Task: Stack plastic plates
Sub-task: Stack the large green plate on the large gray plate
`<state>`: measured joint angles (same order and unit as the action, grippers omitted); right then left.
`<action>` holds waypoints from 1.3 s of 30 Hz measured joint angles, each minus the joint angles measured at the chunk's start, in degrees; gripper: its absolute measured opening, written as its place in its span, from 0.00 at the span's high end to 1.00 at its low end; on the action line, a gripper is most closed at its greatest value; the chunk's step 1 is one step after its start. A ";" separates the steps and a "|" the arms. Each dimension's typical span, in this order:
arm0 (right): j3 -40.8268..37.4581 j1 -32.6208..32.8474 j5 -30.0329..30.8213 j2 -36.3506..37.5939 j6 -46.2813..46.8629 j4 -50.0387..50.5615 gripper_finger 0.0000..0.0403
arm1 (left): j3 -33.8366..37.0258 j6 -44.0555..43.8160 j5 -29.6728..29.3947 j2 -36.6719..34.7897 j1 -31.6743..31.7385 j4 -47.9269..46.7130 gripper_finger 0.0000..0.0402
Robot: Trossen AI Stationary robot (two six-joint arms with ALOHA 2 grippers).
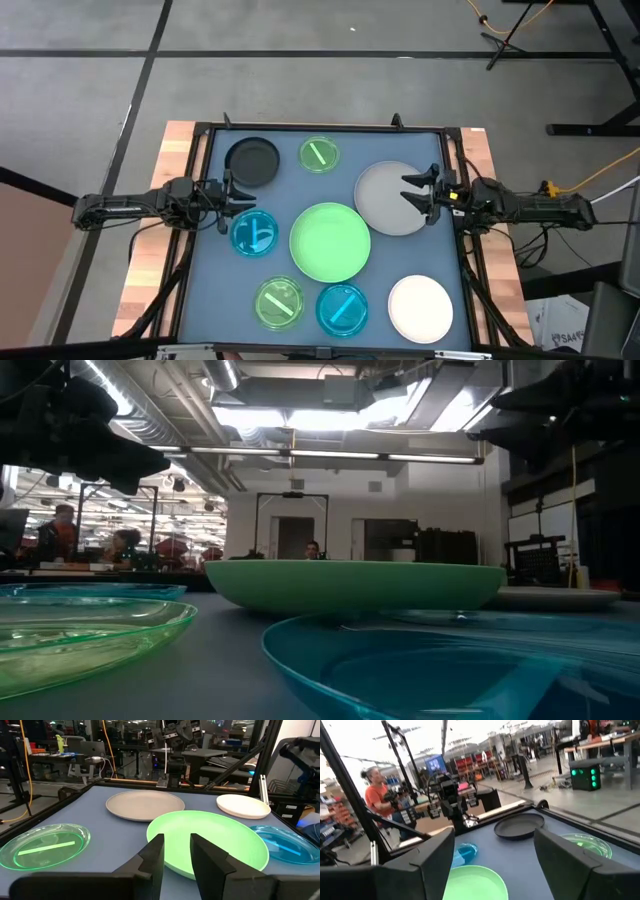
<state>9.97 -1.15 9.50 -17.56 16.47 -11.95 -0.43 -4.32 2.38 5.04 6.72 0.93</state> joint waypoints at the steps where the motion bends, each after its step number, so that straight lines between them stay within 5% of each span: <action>1: 1.16 0.00 0.01 -2.20 0.00 0.02 0.34 | 0.01 0.00 0.00 -0.01 0.00 0.00 0.78; 22: 31.54 0.00 1.43 -49.54 -0.37 6.54 0.34 | 0.01 0.00 0.00 0.00 0.00 0.00 0.78; 39: 46.52 -2.09 -3.52 -68.57 -0.44 12.51 0.34 | 0.02 -0.02 0.00 -0.02 0.00 0.00 0.78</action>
<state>56.49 -3.24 5.98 -86.13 16.03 0.56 -0.40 -4.34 2.37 5.02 6.72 0.93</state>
